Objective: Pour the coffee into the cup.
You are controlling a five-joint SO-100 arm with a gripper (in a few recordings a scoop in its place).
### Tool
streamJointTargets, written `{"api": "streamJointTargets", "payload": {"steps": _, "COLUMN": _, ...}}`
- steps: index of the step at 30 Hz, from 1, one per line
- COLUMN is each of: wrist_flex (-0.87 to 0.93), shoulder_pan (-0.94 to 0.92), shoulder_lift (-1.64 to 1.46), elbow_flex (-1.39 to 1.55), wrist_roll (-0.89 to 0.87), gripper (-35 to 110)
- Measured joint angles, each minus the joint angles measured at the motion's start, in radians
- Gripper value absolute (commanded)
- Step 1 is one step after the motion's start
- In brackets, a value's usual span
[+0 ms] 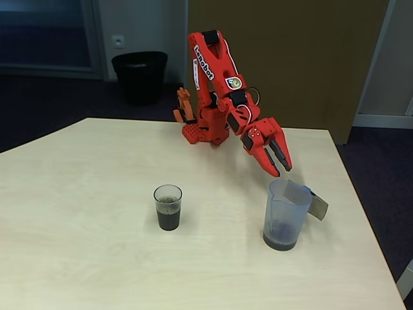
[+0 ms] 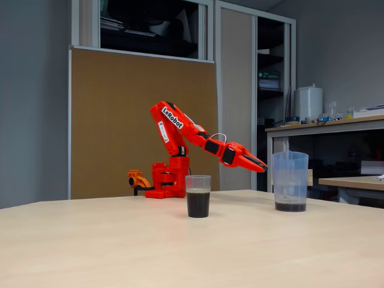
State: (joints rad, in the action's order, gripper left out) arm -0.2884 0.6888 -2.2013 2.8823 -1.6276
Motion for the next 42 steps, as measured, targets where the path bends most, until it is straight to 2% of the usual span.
{"api": "streamJointTargets", "payload": {"steps": 6, "wrist_flex": 0.118, "shoulder_pan": -0.04, "shoulder_lift": -0.247, "elbow_flex": 0.115, "wrist_roll": 0.242, "gripper": 0}}
{"api": "streamJointTargets", "payload": {"steps": 14, "wrist_flex": 0.4, "shoulder_pan": -0.161, "shoulder_lift": -0.502, "elbow_flex": 0.156, "wrist_roll": 0.836, "gripper": 0}}
{"api": "streamJointTargets", "payload": {"steps": 18, "wrist_flex": 0.528, "shoulder_pan": -0.288, "shoulder_lift": -0.552, "elbow_flex": 0.187, "wrist_roll": 1.144, "gripper": 0}}
{"api": "streamJointTargets", "payload": {"steps": 20, "wrist_flex": 0.561, "shoulder_pan": -0.35, "shoulder_lift": -0.581, "elbow_flex": 0.219, "wrist_roll": 1.224, "gripper": 0}}
{"api": "streamJointTargets", "payload": {"steps": 26, "wrist_flex": 0.77, "shoulder_pan": -0.469, "shoulder_lift": -0.657, "elbow_flex": 0.242, "wrist_roll": 1.345, "gripper": 0}}
{"api": "streamJointTargets", "payload": {"steps": 32, "wrist_flex": 1.028, "shoulder_pan": -0.523, "shoulder_lift": -0.772, "elbow_flex": 0.252, "wrist_roll": 1.408, "gripper": 0}}
{"api": "streamJointTargets", "payload": {"steps": 36, "wrist_flex": 1.213, "shoulder_pan": -0.546, "shoulder_lift": -0.845, "elbow_flex": 0.253, "wrist_roll": 1.516, "gripper": 0}}
{"api": "streamJointTargets", "payload": {"steps": 42, "wrist_flex": 1.371, "shoulder_pan": -0.563, "shoulder_lift": -0.946, "elbow_flex": 0.253, "wrist_roll": 1.46, "gripper": 0}}
